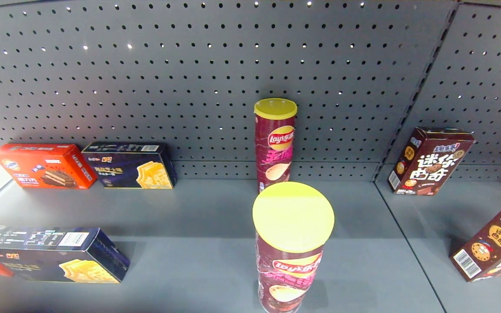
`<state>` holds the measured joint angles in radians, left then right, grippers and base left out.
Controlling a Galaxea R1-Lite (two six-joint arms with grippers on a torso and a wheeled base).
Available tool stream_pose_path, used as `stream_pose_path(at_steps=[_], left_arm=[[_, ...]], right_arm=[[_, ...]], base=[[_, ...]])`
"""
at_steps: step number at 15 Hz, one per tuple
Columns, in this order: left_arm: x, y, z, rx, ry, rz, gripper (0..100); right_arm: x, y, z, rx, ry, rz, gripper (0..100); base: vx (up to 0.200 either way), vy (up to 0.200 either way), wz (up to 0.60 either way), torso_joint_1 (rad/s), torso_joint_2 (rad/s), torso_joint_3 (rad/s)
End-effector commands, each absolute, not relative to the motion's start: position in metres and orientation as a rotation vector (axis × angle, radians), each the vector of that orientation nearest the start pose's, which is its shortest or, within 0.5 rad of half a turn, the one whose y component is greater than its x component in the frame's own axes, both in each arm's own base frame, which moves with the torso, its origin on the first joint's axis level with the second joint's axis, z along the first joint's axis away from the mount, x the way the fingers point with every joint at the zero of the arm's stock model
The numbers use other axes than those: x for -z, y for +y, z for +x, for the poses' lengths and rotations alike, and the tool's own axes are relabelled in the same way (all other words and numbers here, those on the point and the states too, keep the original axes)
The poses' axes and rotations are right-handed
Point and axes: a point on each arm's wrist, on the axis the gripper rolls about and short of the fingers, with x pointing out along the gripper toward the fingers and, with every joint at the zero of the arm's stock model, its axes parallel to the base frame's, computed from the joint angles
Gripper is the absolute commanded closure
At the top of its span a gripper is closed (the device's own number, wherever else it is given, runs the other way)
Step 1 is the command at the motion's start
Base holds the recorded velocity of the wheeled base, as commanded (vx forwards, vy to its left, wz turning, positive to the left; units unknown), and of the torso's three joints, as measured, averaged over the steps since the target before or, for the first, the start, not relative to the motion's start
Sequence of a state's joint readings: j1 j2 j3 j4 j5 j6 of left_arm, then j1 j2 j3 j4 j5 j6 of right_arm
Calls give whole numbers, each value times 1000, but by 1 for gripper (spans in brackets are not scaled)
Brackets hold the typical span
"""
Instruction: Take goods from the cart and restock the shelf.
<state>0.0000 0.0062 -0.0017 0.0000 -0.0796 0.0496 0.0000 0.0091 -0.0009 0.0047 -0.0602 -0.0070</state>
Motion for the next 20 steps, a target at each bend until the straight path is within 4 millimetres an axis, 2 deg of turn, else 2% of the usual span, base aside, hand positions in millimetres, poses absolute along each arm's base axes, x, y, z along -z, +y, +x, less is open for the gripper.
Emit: stream_pose_path(at_steps=[1, 20], left_arm=[[-76, -2, -22, 78, 4, 49, 0], [-76, -2, -22, 80, 6, 47, 0]], right_arm=[[-75, -1, -22, 60, 16, -8, 0], [-75, -1, -22, 58, 16, -8, 0]], base=[[0, 0, 0, 0, 0, 0], [0, 0, 0, 0, 0, 0]])
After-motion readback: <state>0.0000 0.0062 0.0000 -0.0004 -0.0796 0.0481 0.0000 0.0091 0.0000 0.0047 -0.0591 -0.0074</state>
